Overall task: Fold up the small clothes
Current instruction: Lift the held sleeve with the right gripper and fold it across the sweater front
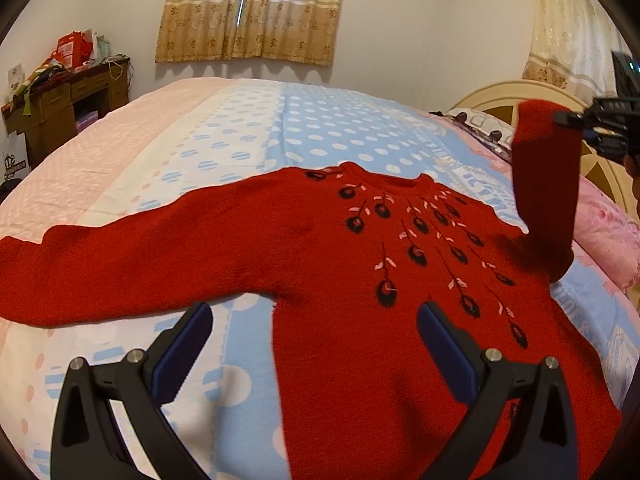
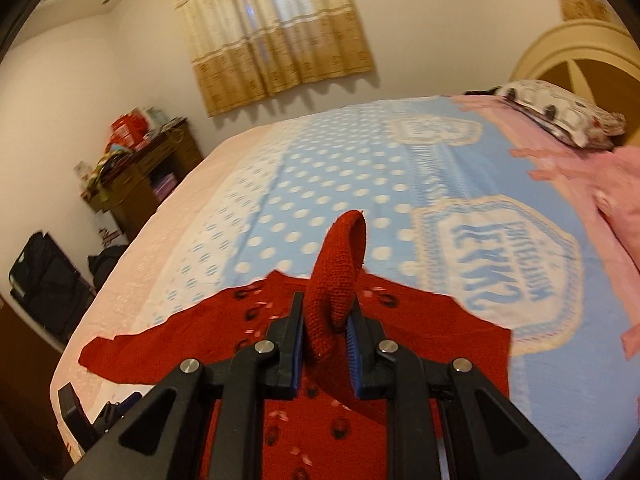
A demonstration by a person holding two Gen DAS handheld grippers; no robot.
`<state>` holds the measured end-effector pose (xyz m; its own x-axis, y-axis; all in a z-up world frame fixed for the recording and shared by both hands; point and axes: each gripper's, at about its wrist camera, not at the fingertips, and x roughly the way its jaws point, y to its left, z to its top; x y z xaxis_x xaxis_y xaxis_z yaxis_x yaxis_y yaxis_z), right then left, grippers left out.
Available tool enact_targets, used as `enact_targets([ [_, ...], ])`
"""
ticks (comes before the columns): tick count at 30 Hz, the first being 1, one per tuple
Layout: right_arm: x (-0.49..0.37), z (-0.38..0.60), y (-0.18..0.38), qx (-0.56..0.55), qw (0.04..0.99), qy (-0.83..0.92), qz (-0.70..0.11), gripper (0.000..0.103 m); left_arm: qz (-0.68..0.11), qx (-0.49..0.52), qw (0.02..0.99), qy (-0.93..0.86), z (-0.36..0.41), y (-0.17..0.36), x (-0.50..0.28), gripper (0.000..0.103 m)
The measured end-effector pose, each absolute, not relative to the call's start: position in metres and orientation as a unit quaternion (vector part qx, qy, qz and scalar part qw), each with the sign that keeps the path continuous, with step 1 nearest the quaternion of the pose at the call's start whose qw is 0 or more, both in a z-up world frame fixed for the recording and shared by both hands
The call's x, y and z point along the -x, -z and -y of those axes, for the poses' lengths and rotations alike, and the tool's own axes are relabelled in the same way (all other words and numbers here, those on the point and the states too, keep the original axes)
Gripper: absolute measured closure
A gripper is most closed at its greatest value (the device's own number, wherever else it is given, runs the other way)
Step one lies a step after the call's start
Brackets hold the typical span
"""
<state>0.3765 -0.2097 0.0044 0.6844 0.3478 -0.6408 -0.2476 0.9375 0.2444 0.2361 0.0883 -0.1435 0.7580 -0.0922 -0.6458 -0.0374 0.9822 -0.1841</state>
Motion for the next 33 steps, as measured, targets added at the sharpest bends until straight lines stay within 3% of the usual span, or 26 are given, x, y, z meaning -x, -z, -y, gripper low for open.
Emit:
enact_targets([
  [15, -0.373, 0.073, 0.099, -0.026, 0.871, -0.248, -0.423, 0.084, -0.371, 0.090, 0.924, -0.004, -0.111, 0.149, -0.228, 0.000],
  [17, -0.372, 0.075, 0.120, -0.027, 0.858, -0.248, -0.448, 0.072, -0.377, 0.083, 0.922, 0.001, -0.110, 0.150, -0.228, 0.000],
  [18, -0.370, 0.078, 0.127, -0.026, 0.853, -0.246, -0.460, 0.051, -0.379, 0.078, 0.922, 0.000, -0.110, 0.150, -0.227, 0.000],
  [19, -0.367, 0.084, 0.133, -0.029, 0.848, -0.246, -0.468, 0.038, -0.379, 0.071, 0.923, -0.002, -0.109, 0.148, -0.227, 0.000],
  [30, -0.302, 0.171, 0.154, 0.026, 0.864, -0.193, -0.464, 0.037, -0.402, 0.061, 0.912, 0.052, -0.089, 0.131, -0.250, 0.001],
  [33, -0.287, 0.177, 0.159, 0.041, 0.868, -0.190, -0.456, 0.037, -0.412, 0.057, 0.907, 0.071, -0.074, 0.133, -0.268, 0.016],
])
